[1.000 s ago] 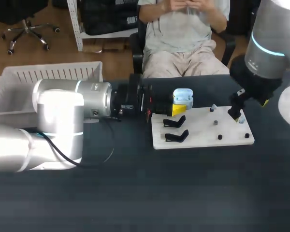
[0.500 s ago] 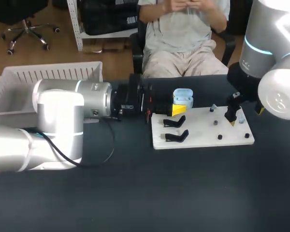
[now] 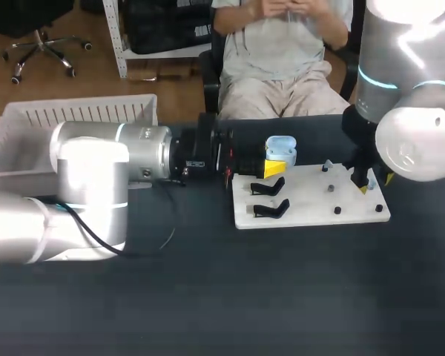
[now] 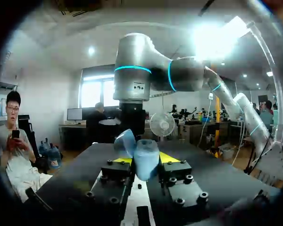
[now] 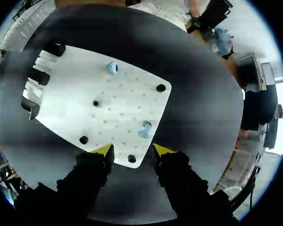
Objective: Pick up each earbud case from the left stands, insert the matching earbuds, close the lid, and place the case in the box.
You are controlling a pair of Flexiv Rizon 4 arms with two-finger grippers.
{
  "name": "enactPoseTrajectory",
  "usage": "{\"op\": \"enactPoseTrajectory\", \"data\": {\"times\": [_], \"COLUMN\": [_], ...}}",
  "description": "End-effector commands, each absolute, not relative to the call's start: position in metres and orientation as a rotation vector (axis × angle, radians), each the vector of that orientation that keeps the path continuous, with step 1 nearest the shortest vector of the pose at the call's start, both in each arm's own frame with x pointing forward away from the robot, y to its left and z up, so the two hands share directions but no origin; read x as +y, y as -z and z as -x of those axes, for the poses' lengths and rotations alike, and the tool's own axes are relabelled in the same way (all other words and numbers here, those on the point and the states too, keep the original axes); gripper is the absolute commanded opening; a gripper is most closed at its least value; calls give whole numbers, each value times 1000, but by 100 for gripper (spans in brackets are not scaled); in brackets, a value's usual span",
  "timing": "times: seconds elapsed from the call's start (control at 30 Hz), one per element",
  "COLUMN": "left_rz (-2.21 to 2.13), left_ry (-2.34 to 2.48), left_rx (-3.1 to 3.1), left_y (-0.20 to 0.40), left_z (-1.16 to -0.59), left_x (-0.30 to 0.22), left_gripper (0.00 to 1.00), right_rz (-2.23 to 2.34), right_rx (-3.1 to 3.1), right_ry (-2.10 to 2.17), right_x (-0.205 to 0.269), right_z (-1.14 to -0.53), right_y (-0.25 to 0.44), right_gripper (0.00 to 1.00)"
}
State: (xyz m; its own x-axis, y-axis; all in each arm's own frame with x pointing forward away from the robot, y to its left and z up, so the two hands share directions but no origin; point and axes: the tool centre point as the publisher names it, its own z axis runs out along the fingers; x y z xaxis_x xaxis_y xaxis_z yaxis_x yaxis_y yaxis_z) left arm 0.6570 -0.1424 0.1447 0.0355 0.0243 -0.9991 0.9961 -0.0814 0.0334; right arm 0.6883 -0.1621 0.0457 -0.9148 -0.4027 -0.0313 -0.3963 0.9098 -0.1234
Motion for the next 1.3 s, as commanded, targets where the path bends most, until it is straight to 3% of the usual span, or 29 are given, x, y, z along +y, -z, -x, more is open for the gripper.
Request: {"op": "enactPoseTrajectory", "data": {"times": [0.03,0.57,1.3], "left_rz": [-1302,-1302,-1302], "left_ry": [1230,1230,1230], "left_rx": [1160,1160,1160], "left_y": [-144,-144,-144], "left_z": [-657,-657,-657], "left_x": [-143,-143,-143], "left_gripper": [0,0,0], "right_rz": [596,562,529], "right_rx": [2986,2949,2943], "right_ry": [219,292,305], "right_x": [-164,-167,-169], "right_z": [-688,-698,-707], "right_y": [-39,-33,-28], "right_gripper": [49,48,39]}}
